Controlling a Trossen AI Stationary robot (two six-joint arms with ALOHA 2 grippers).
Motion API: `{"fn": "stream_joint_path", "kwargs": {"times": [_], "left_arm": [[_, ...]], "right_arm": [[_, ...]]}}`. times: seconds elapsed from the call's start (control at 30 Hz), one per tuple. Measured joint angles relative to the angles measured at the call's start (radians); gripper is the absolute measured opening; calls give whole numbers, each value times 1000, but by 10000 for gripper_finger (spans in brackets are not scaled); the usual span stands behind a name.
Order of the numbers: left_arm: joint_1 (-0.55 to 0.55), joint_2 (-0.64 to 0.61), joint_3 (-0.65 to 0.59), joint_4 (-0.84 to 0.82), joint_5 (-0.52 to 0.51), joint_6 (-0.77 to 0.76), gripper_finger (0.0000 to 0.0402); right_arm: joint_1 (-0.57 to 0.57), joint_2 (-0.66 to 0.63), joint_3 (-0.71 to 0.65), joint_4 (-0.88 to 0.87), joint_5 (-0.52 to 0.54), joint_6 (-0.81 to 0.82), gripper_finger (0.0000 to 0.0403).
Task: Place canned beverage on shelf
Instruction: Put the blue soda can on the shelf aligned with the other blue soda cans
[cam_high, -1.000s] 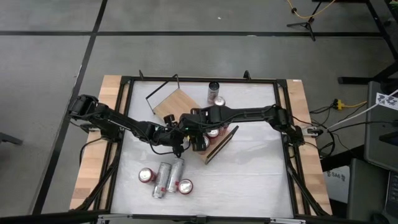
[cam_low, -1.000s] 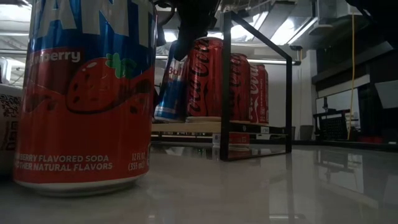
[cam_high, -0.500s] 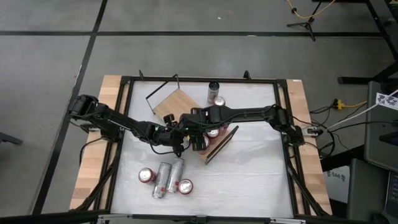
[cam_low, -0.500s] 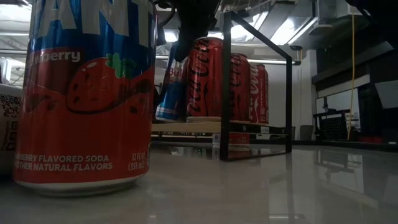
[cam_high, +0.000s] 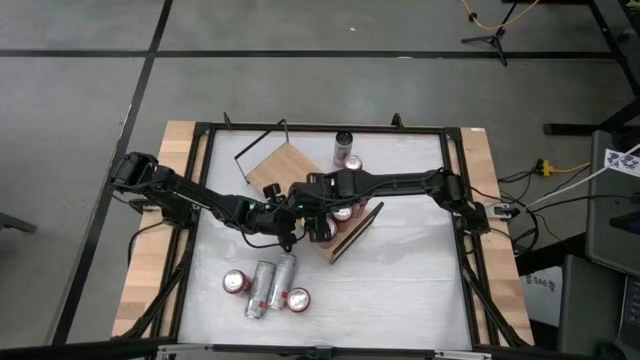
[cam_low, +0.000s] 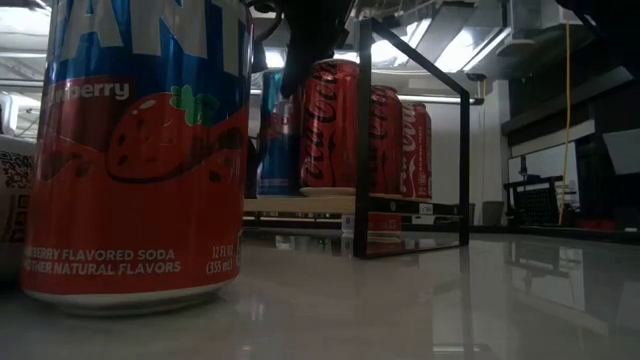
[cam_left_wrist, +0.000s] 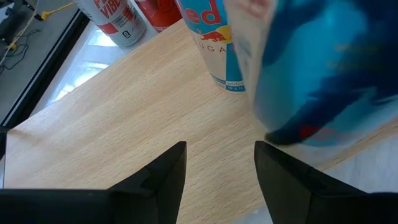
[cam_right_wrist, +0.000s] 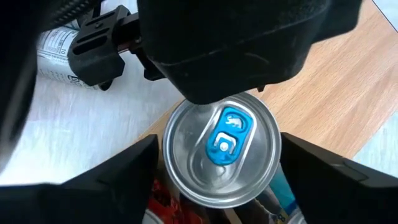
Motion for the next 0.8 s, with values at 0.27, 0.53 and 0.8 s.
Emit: {"fn": "stream_joint_path", "kwargs": {"times": [0.27,0.53,0.8], "left_arm": [[0,0,0,-1,0,0,181],[0,0,0,-2,0,3,181],[0,-9,0,-7,-7,11,181]], "right_arm": [[0,0,0,1,0,0,354],[0,0,0,0,0,0,355],[0,0,0,-1,5,0,356]]}}
